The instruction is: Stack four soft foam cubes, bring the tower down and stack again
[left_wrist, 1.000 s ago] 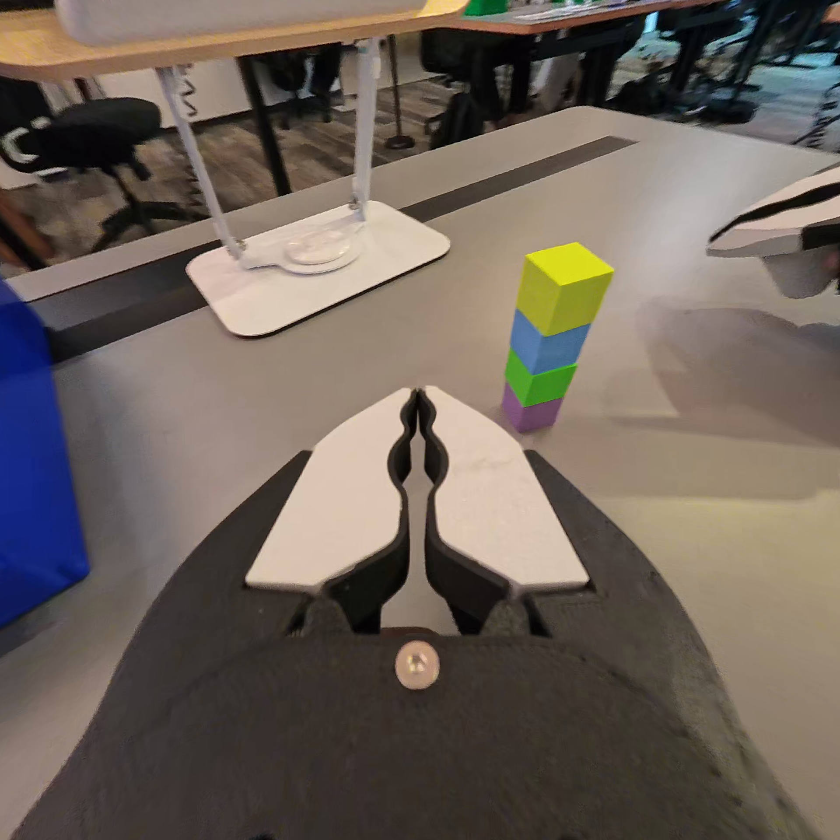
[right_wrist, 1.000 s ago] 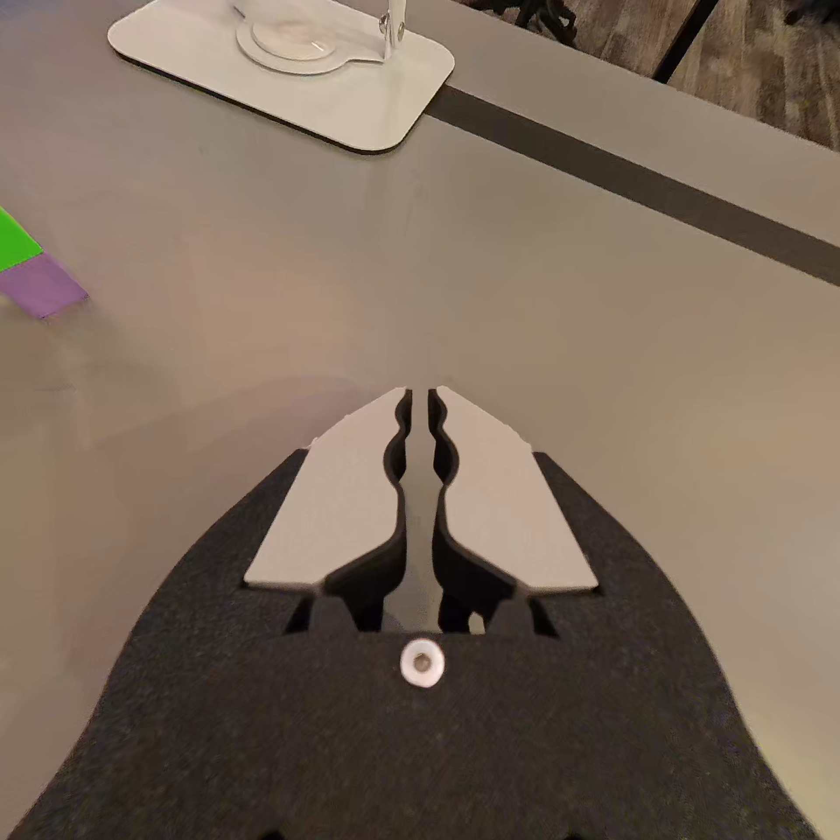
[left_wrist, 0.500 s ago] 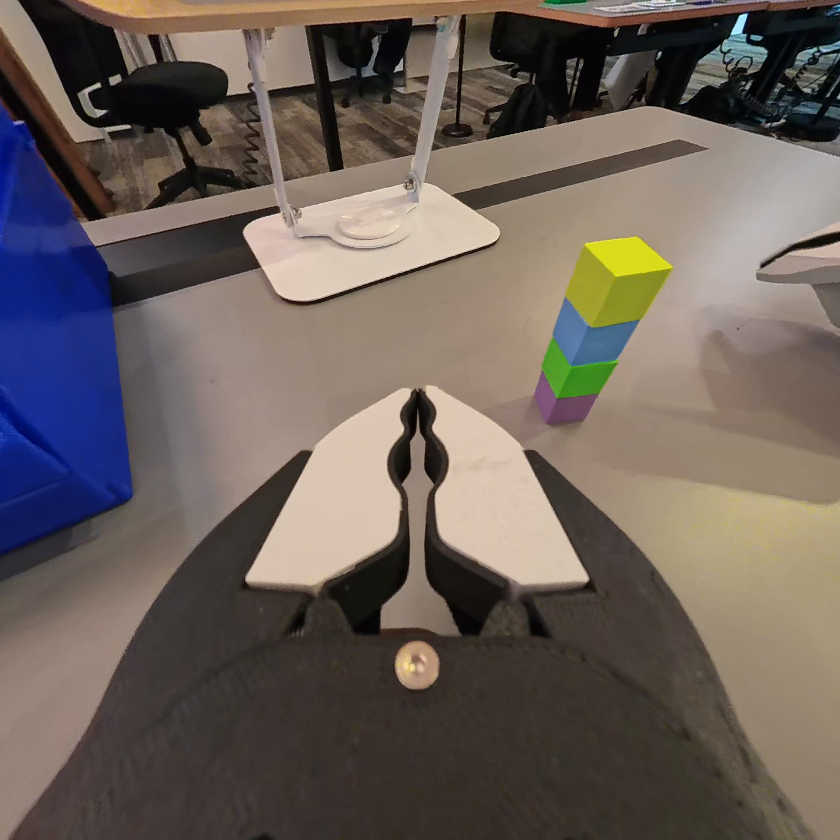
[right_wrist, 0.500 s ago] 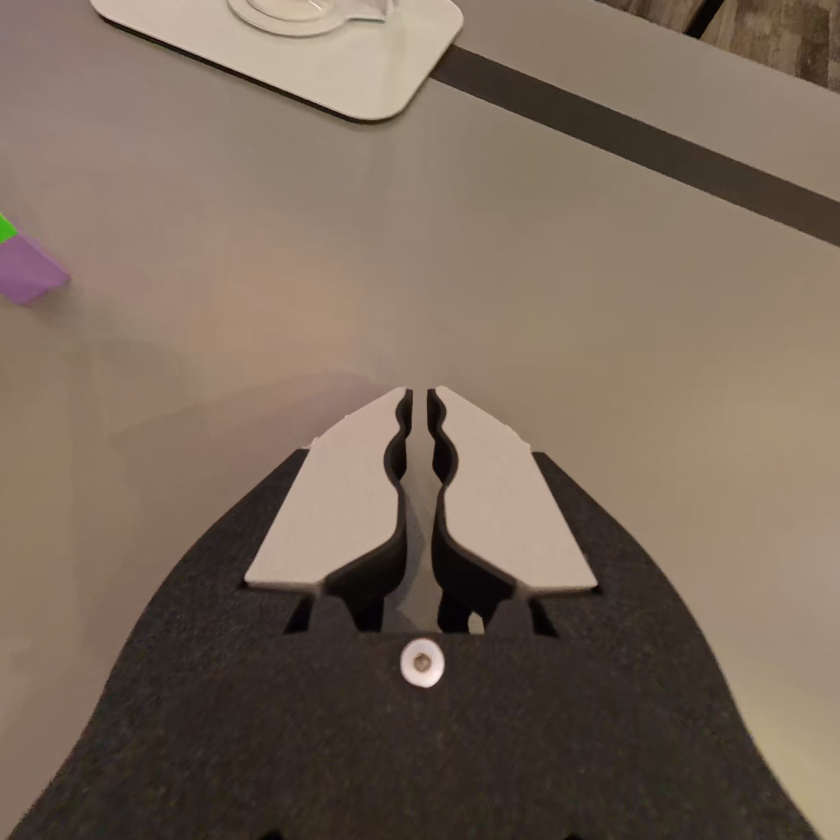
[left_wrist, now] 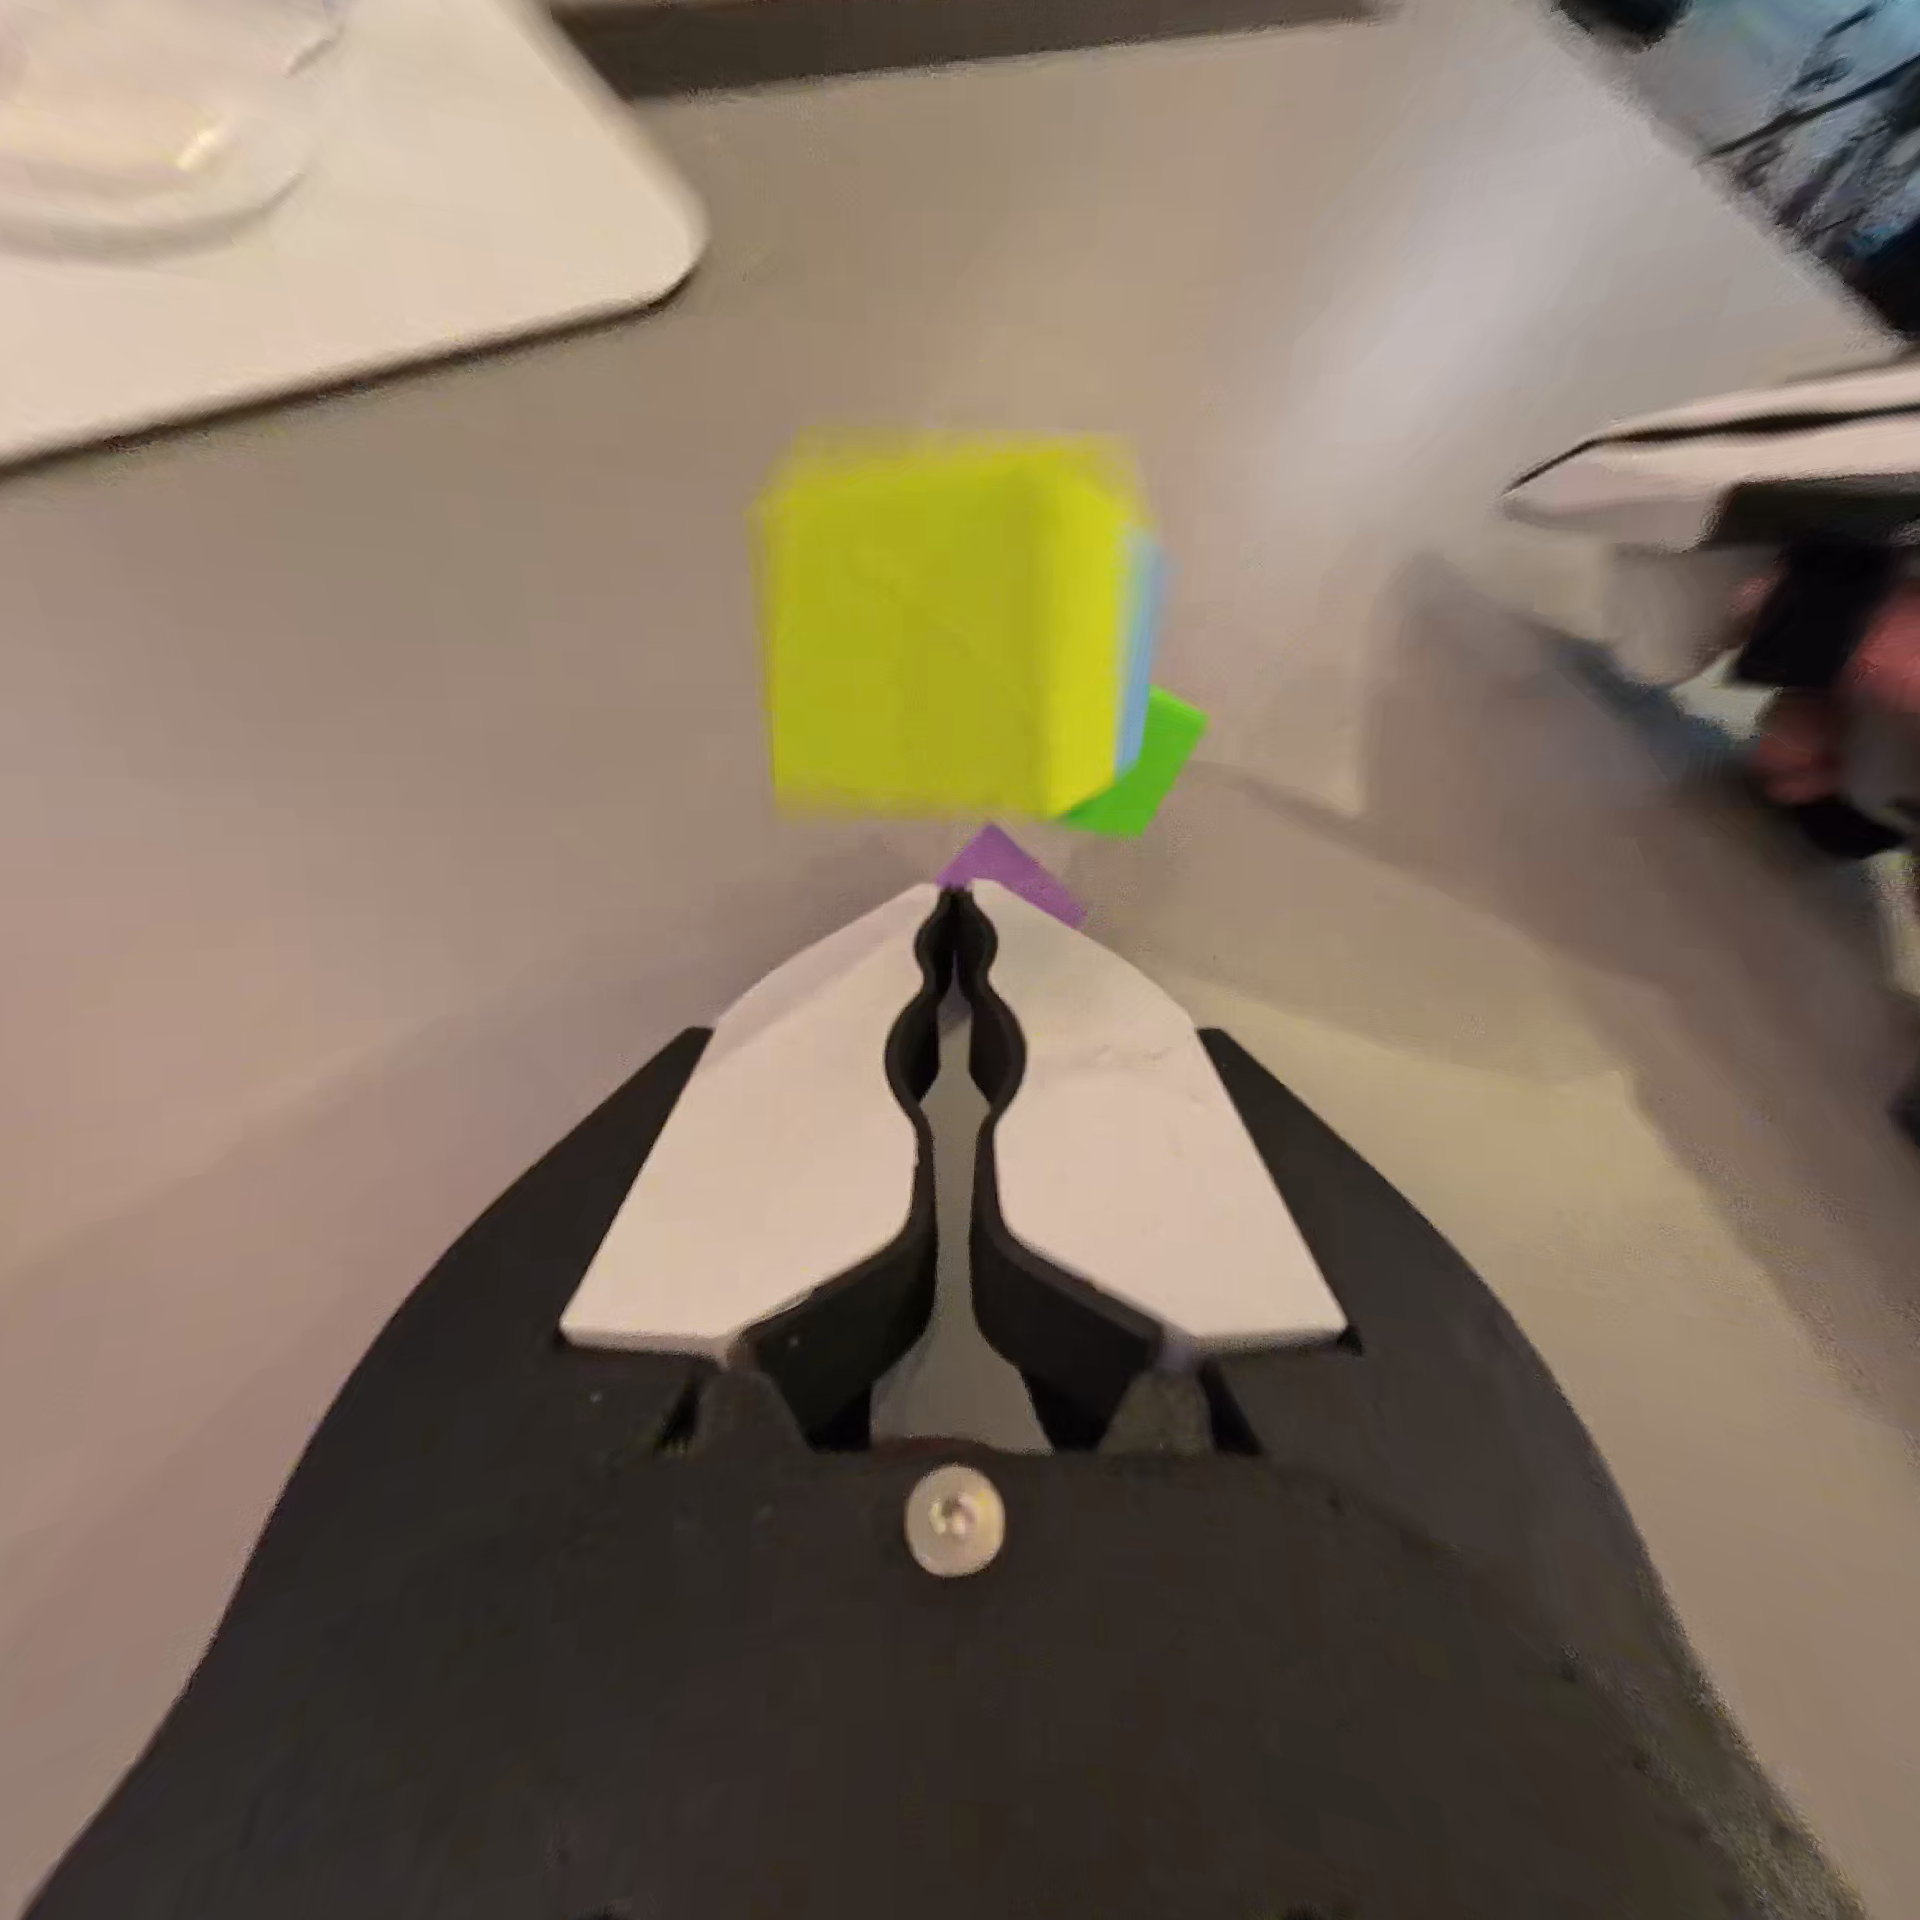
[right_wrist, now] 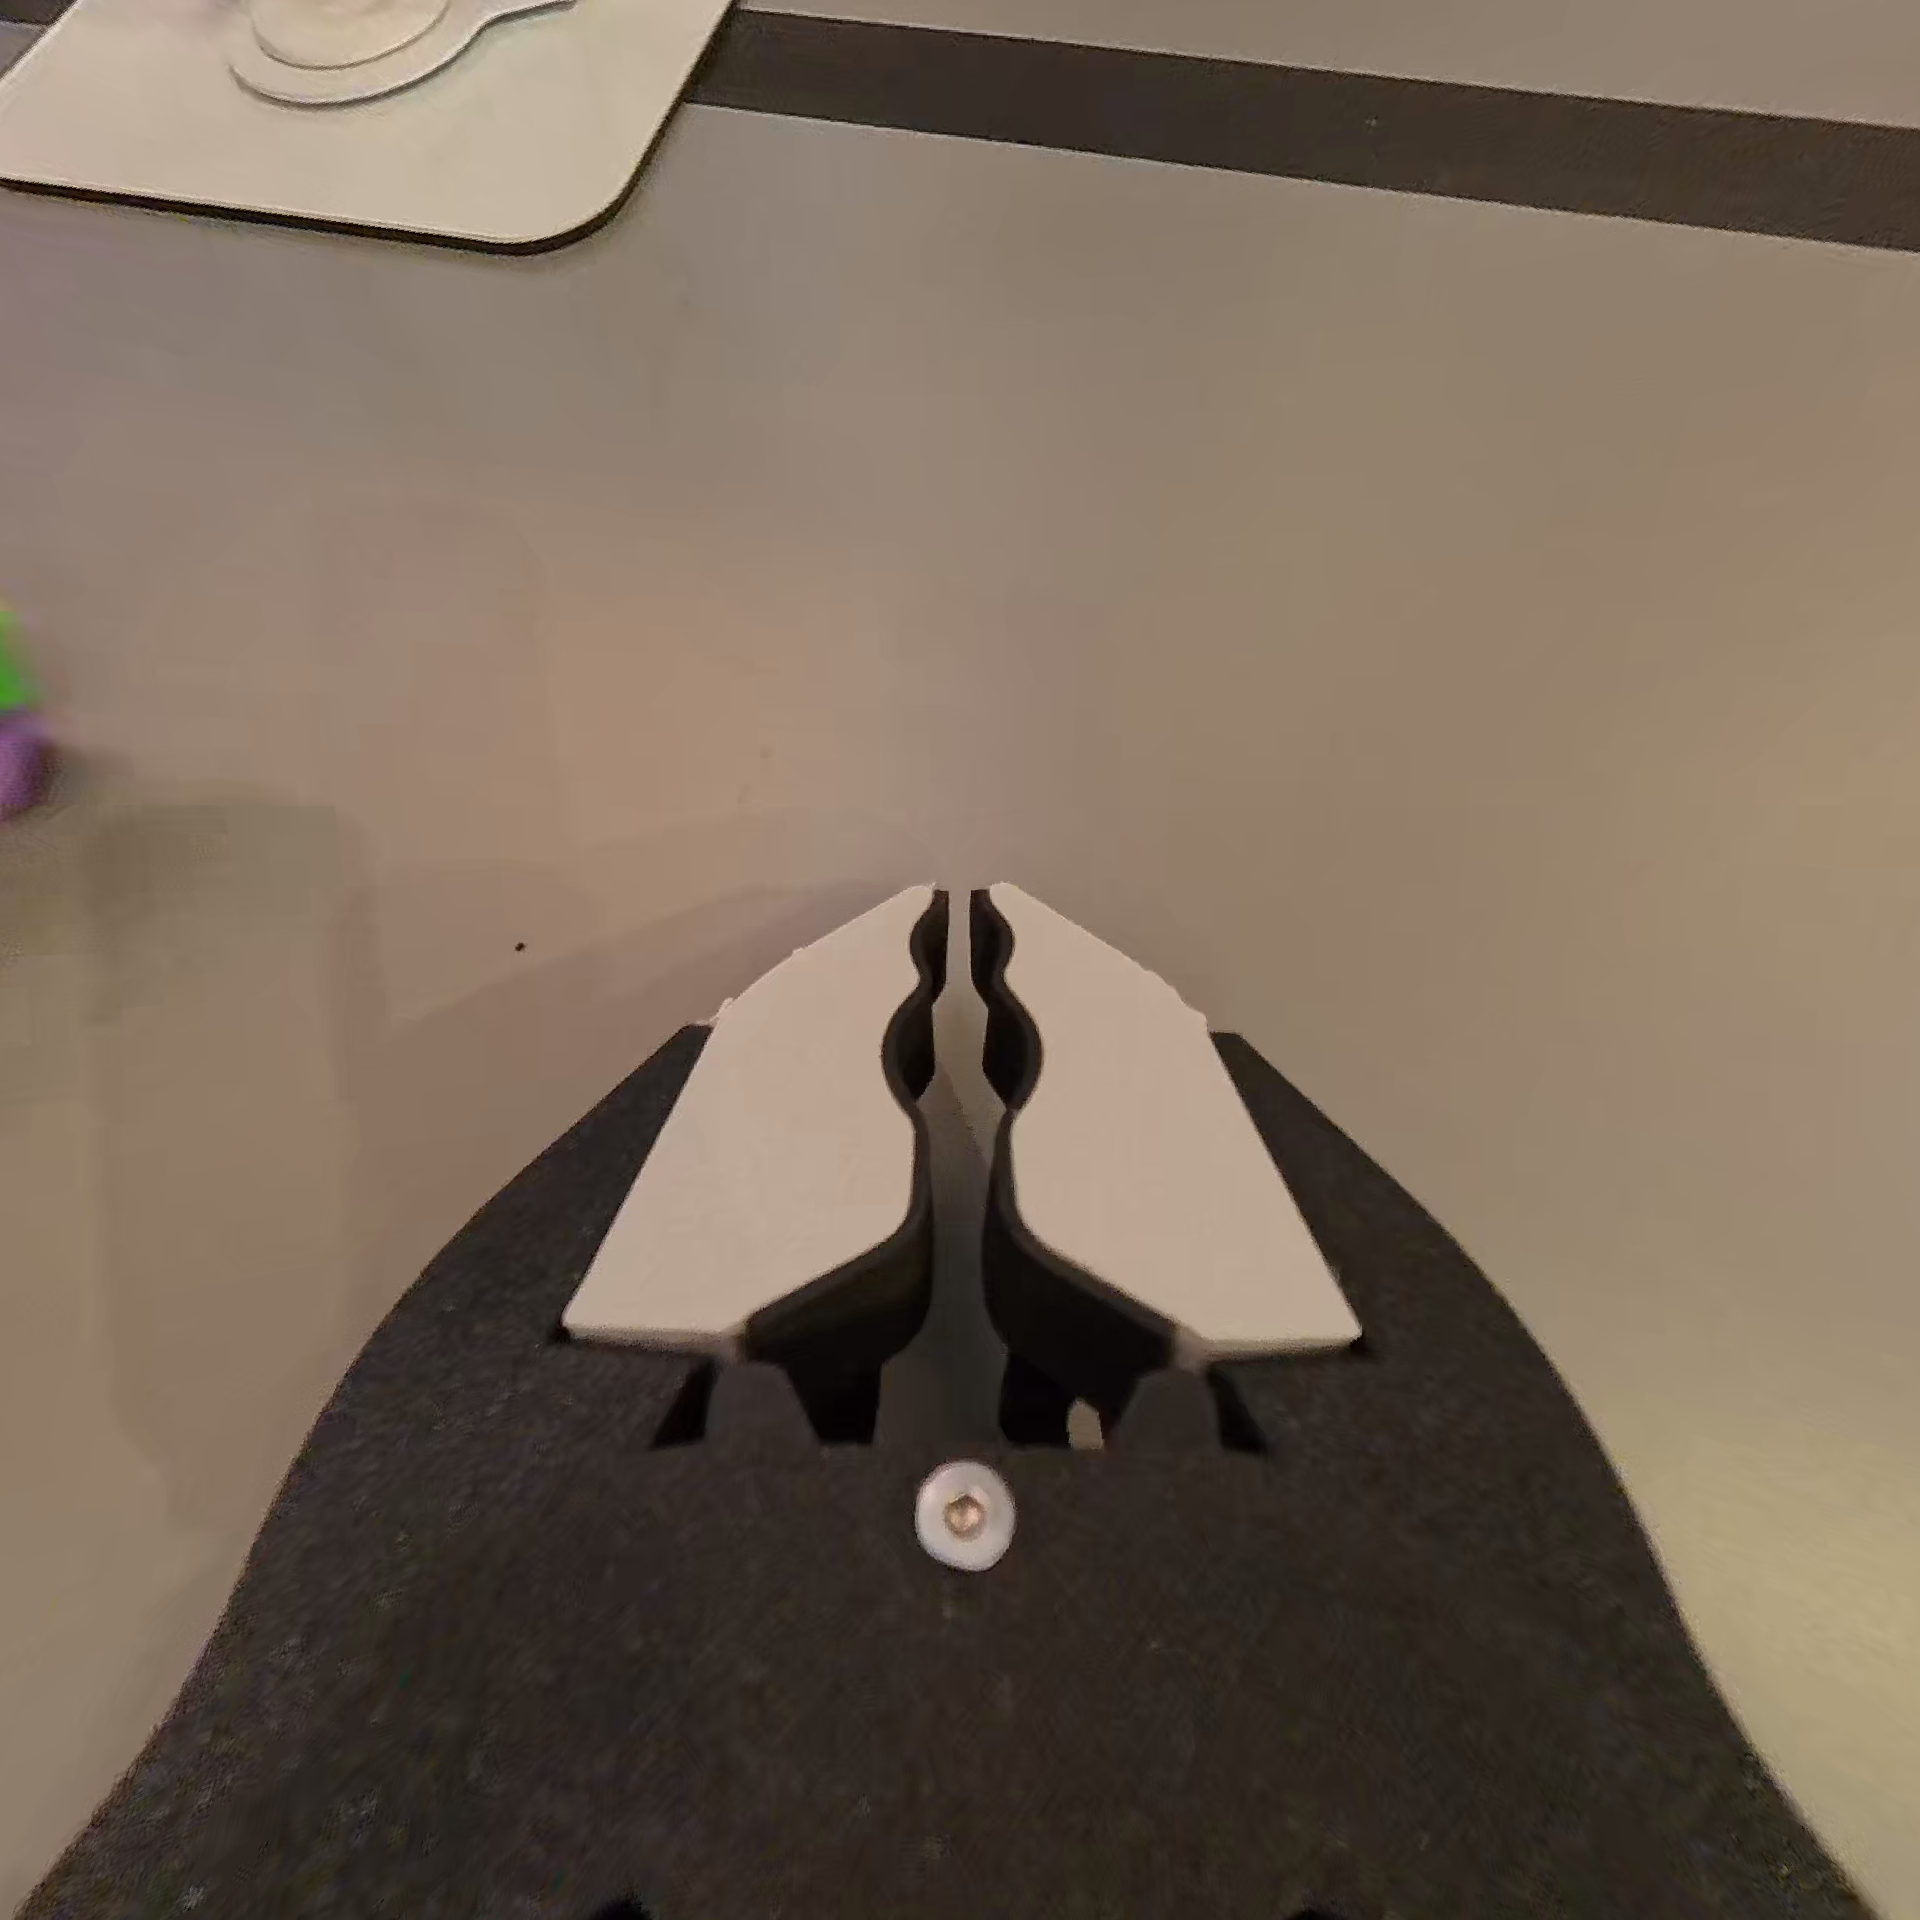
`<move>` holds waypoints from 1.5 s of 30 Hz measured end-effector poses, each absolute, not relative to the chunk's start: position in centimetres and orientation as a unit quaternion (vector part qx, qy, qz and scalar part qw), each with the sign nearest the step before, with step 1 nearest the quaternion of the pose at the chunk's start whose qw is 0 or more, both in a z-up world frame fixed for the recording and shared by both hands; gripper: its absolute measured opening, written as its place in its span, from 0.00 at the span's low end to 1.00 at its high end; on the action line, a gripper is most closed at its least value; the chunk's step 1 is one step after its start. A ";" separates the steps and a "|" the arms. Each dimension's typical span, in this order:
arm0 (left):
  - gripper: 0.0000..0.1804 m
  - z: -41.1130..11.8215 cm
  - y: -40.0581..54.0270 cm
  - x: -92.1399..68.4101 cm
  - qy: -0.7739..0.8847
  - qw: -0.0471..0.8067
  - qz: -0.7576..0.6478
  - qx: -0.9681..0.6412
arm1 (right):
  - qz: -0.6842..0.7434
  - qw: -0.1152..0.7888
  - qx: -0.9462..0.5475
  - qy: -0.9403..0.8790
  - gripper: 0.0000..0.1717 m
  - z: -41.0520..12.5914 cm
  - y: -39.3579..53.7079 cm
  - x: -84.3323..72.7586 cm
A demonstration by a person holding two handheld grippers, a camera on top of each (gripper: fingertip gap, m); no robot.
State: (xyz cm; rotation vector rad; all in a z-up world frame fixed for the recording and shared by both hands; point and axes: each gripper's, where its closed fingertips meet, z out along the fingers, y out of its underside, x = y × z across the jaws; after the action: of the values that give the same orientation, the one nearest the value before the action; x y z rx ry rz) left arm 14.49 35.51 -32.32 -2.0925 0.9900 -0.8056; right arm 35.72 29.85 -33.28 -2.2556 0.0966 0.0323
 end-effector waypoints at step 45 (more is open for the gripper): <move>0.18 -34.4 33.0 16.4 0.610 0.277 -0.279 -0.688 | 0.059 0.391 -0.917 0.049 0.02 -34.6 28.2 37.6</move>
State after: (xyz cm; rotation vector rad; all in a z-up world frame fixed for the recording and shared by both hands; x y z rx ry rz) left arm 16.40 33.02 -34.40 -1.8474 1.6376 -0.7487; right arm 37.64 28.24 -34.56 -2.3304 0.1233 0.1510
